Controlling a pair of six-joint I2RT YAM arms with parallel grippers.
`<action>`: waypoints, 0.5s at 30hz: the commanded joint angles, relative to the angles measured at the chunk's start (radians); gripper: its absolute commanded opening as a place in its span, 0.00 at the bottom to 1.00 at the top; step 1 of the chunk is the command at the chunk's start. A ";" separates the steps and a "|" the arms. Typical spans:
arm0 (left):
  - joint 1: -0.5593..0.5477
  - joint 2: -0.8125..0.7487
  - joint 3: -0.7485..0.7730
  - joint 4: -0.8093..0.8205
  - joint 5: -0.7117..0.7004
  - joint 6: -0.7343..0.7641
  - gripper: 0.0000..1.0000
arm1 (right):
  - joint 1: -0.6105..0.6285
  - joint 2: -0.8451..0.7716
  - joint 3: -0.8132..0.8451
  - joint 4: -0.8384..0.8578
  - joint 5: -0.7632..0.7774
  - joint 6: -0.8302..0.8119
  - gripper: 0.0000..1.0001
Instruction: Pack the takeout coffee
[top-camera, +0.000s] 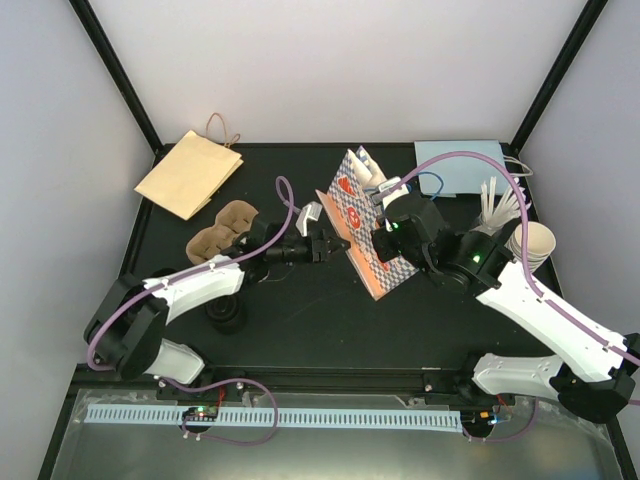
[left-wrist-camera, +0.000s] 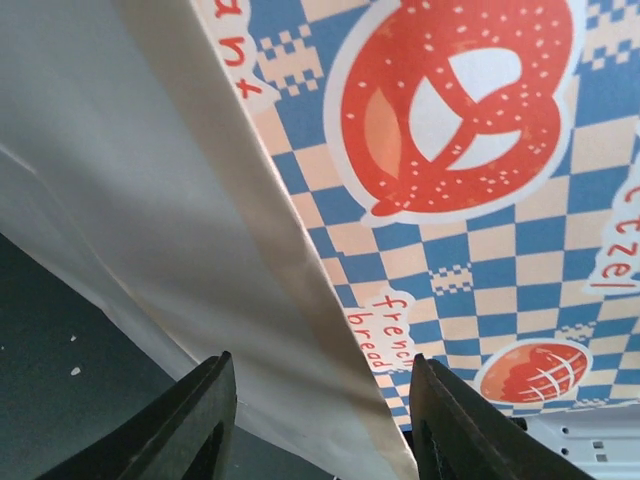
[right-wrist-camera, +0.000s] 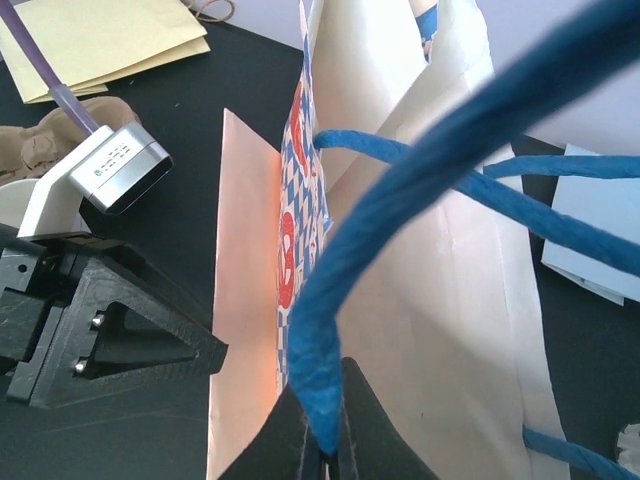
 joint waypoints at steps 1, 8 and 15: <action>-0.004 0.023 0.051 -0.012 -0.022 -0.024 0.48 | -0.004 -0.006 -0.007 0.035 0.006 -0.003 0.01; -0.005 0.031 0.054 -0.011 -0.033 -0.028 0.33 | -0.004 -0.013 -0.019 0.033 0.009 -0.004 0.01; -0.005 0.028 0.047 -0.040 -0.050 -0.018 0.20 | -0.005 -0.025 -0.023 0.024 0.052 0.009 0.01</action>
